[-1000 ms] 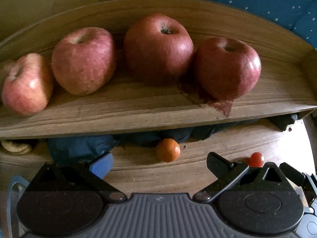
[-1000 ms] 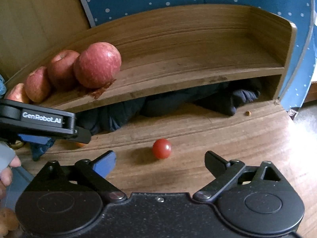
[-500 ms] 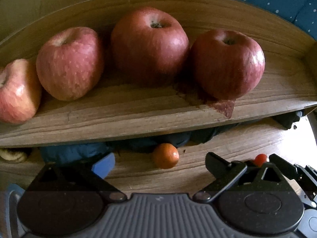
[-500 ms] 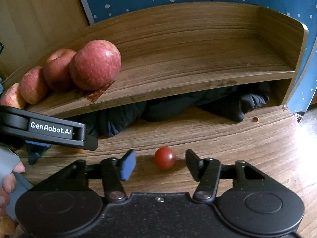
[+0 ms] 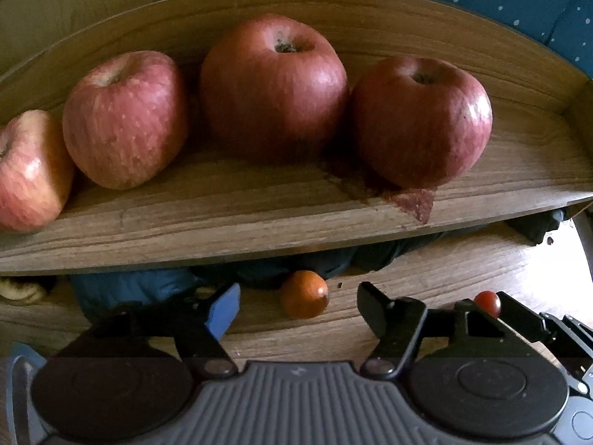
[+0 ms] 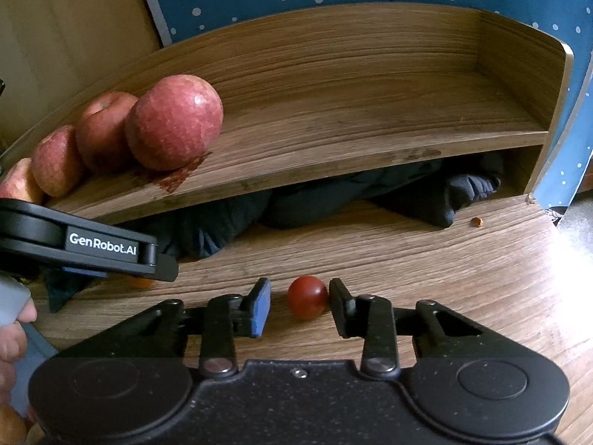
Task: Organize fruits
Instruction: 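Grasp the small orange fruit with left gripper while right grasps the red cherry tomato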
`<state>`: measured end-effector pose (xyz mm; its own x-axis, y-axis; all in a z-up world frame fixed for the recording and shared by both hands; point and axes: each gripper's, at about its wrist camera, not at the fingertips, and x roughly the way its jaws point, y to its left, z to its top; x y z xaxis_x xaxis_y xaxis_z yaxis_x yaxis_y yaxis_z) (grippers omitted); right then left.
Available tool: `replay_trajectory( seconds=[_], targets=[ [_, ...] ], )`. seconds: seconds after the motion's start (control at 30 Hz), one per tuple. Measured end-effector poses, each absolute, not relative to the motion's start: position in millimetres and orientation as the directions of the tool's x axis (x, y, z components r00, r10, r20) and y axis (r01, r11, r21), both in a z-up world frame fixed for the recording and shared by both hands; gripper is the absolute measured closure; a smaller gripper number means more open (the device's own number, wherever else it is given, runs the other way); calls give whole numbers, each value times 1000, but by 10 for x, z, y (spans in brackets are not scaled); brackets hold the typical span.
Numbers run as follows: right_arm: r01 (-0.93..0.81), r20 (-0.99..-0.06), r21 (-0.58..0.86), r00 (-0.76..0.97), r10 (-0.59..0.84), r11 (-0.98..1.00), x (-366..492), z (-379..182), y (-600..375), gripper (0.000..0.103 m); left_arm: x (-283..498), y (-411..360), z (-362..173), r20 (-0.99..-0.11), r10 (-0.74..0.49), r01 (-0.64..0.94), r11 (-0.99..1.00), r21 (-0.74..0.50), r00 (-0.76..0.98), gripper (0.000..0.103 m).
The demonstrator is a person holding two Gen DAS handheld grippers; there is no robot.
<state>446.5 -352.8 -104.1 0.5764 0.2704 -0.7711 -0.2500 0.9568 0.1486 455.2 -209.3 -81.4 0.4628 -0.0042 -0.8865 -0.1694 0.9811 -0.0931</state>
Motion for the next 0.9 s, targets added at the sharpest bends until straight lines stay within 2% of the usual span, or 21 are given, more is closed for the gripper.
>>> replay_trajectory(
  seconds=[0.17, 0.33, 0.7, 0.9],
  targets=[
    [-253, -773, 144, 575, 269, 957, 4456, -1037, -3487, 70, 4562, -2114, -852, -892, -23, -173, 979, -113, 451, 43],
    [-253, -774, 134, 577, 260, 958, 4454, -1033, -3472, 78, 4584, -2057, -938, -894, -17, -178, 978, -107, 447, 48],
    [-262, -774, 136, 574, 268, 955, 4446, -1050, -3435, 79, 4550, -2003, -904, -899, -19, -183, 977, -110, 438, 71],
    [-284, -772, 140, 568, 284, 949, 4407, -1024, -3416, 79, 4516, -1995, -908, -901, -32, -178, 977, -120, 432, 72]
  ],
)
